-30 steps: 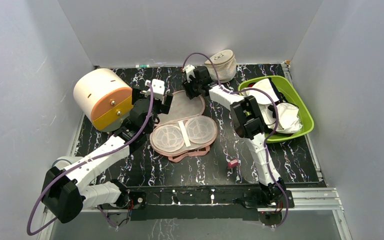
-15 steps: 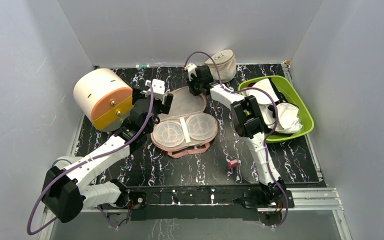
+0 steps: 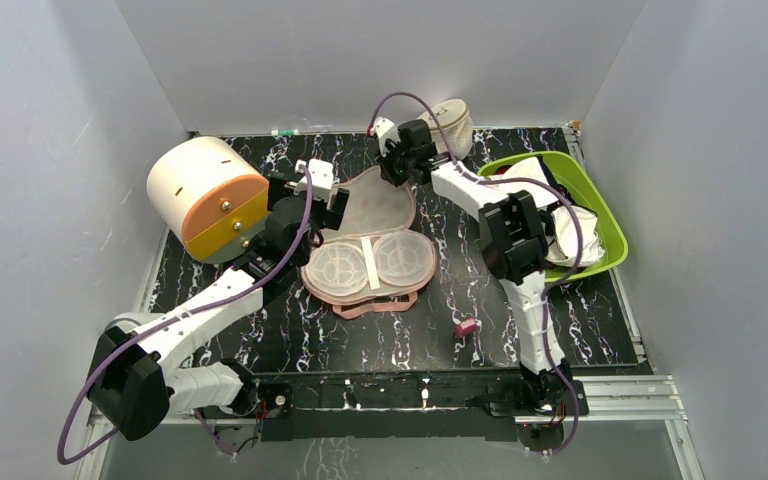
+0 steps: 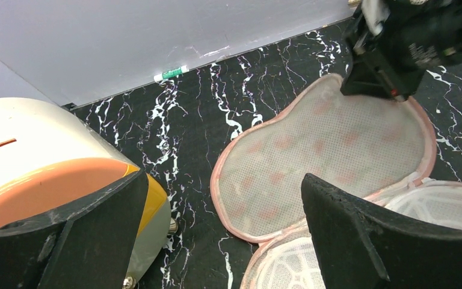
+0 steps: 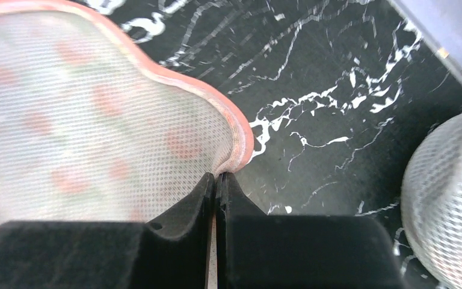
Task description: Unzip the laundry bag and remove the bra
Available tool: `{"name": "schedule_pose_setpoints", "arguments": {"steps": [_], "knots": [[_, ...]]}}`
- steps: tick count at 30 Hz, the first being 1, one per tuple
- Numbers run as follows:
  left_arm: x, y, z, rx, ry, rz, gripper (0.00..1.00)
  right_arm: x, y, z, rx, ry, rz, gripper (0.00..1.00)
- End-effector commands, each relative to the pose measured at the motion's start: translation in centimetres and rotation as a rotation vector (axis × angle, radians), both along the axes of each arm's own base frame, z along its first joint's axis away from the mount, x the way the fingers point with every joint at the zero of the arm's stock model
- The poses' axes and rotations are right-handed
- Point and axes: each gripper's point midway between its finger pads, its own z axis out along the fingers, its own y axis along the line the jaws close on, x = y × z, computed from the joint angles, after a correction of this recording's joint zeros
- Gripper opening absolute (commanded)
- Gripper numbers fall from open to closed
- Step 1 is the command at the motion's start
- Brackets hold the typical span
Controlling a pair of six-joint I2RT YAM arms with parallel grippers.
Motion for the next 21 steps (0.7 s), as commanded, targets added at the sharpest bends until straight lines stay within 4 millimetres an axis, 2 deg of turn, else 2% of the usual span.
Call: {"name": "schedule_pose_setpoints", "arguments": {"steps": [1,5,9,14,18,20,21], "knots": [[0.3,-0.7,1.8,-0.042,-0.035,-0.011,0.98,-1.0,0.7,12.1,0.125,-0.255,0.147,0.00],[0.4,-1.1,1.4,-0.043,-0.026,-0.028,0.98,-3.0,0.1,14.1,0.182,-0.263,0.242,0.00],[-0.1,-2.5,1.3,-0.060,-0.017,-0.120,0.98,-6.0,-0.6,15.0,0.202,-0.294,0.393,0.00],[-2.7,-4.9,3.2,-0.147,-0.034,-0.330,0.98,-10.0,-0.9,16.4,0.215,-0.290,0.513,0.00],[-4.2,-7.2,2.8,-0.195,0.112,-0.481,0.98,-13.4,-1.4,16.5,0.215,-0.261,0.596,0.00],[-4.9,-7.6,2.9,-0.232,0.169,-0.530,0.98,-14.7,-1.8,16.5,0.208,-0.266,0.621,0.00],[-5.5,-8.0,3.0,-0.259,0.227,-0.573,0.98,-16.3,-2.3,16.8,0.209,-0.279,0.639,0.00]]}}
